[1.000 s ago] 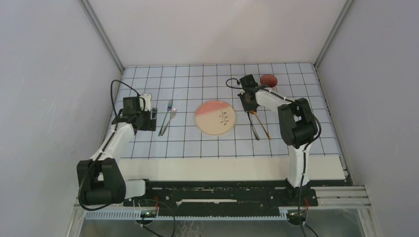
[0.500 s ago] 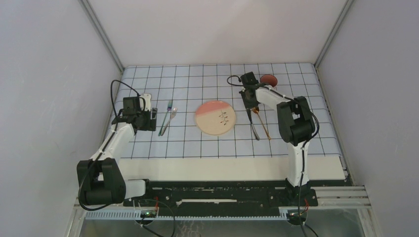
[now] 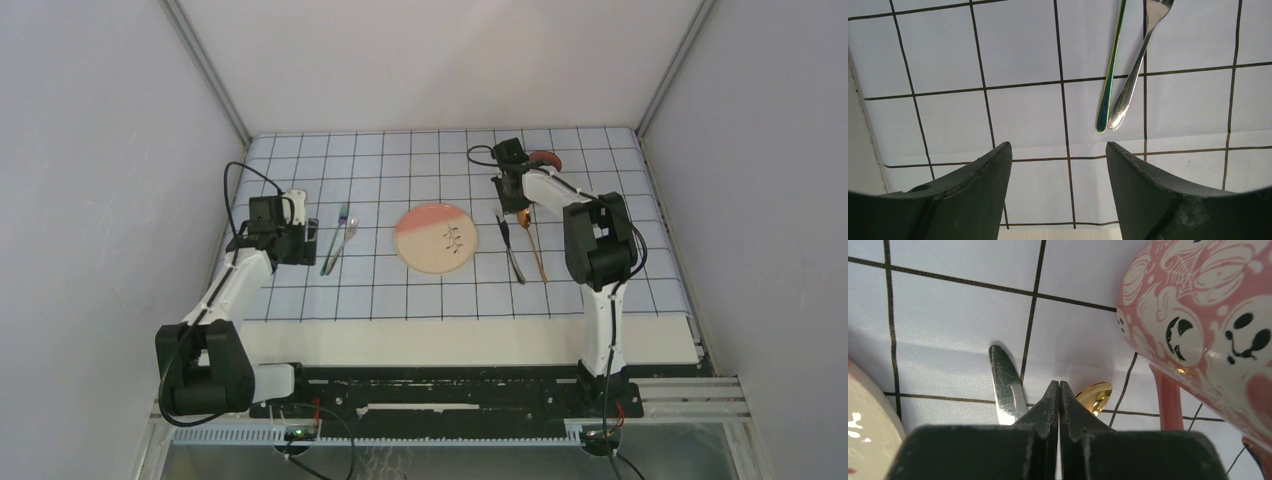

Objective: Set the dinner table for one person
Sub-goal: Adjust the spoon with the napkin, then move the cup to the napkin.

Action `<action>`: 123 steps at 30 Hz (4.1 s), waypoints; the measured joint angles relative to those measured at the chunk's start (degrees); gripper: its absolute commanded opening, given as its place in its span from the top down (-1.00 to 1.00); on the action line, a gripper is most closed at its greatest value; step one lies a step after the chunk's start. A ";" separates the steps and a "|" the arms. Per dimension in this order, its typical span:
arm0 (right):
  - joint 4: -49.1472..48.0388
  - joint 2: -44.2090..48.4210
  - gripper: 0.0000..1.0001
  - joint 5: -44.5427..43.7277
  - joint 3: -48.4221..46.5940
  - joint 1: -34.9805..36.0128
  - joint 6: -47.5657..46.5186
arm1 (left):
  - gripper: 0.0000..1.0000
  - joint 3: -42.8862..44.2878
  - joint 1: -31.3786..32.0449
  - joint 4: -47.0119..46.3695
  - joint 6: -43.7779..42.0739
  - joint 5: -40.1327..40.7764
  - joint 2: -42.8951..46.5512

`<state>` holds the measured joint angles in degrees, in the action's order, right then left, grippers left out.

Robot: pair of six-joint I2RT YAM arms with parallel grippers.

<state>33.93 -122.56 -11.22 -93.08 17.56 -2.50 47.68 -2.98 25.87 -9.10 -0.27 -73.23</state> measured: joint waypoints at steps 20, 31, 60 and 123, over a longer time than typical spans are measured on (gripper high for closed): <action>0.42 17.31 0.65 1.62 6.99 -1.05 -2.12 | -0.48 0.00 0.00 0.00 0.00 0.00 0.00; 3.21 10.47 0.30 1.88 -8.57 -3.69 -10.64 | -0.50 0.00 0.00 0.02 0.00 0.00 0.00; 9.22 -4.87 1.00 0.42 -23.23 -5.70 -15.13 | -0.50 0.00 0.00 -0.02 -0.46 0.79 0.00; 8.55 -10.75 1.00 7.56 -33.44 -11.02 -6.43 | -0.49 0.00 0.00 -0.09 -0.46 1.62 -0.61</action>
<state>42.48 -133.32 -3.66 -126.52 6.55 -8.93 47.68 -2.98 25.78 -9.56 1.34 -73.84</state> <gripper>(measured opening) 0.018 0.747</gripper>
